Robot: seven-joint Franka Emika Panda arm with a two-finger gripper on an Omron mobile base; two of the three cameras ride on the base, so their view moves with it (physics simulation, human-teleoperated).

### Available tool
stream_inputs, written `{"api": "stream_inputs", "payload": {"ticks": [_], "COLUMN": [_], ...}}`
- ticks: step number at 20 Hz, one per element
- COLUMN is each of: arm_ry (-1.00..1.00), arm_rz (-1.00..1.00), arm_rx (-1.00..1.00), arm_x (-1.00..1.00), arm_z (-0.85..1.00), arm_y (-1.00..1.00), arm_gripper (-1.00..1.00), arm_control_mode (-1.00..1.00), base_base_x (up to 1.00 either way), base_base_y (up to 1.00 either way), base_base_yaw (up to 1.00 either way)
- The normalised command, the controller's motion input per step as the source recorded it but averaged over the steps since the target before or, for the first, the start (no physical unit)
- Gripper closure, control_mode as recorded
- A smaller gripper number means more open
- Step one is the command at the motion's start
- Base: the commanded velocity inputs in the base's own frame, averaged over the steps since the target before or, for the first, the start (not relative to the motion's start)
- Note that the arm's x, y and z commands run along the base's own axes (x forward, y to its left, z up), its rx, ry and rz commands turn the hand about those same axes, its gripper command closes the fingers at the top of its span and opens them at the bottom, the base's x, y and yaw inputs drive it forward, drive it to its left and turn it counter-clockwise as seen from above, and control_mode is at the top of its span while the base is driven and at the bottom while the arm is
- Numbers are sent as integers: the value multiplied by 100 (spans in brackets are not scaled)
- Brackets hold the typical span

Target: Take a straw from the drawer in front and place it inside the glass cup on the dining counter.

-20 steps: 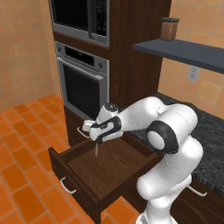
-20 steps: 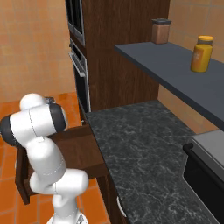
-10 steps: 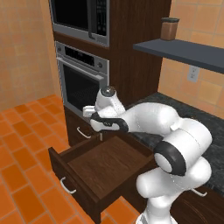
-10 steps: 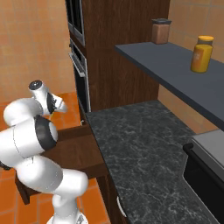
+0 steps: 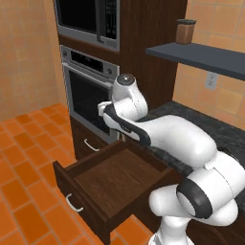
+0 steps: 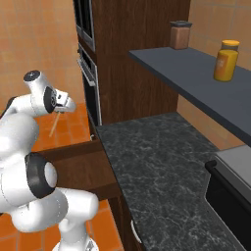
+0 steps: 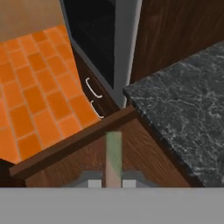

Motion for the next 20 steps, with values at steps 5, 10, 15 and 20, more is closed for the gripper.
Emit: {"api": "stream_inputs", "payload": {"ticks": [5, 10, 15, 20], "arm_ry": [8, 0, 0, 0], "arm_rz": [7, 2, 0, 0], "arm_rx": [5, 1, 0, 0], "arm_x": [-45, -15, 0, 0], "arm_z": [28, 4, 0, 0], "arm_y": [-60, -10, 0, 0], "arm_gripper": [100, 100, 100, 100], "arm_control_mode": [-100, 100, 100, 100], "base_base_x": [0, -78, -100, -84], "base_base_y": [0, -15, 36, 98], "base_base_yaw": [0, 2, 0, 0]}}
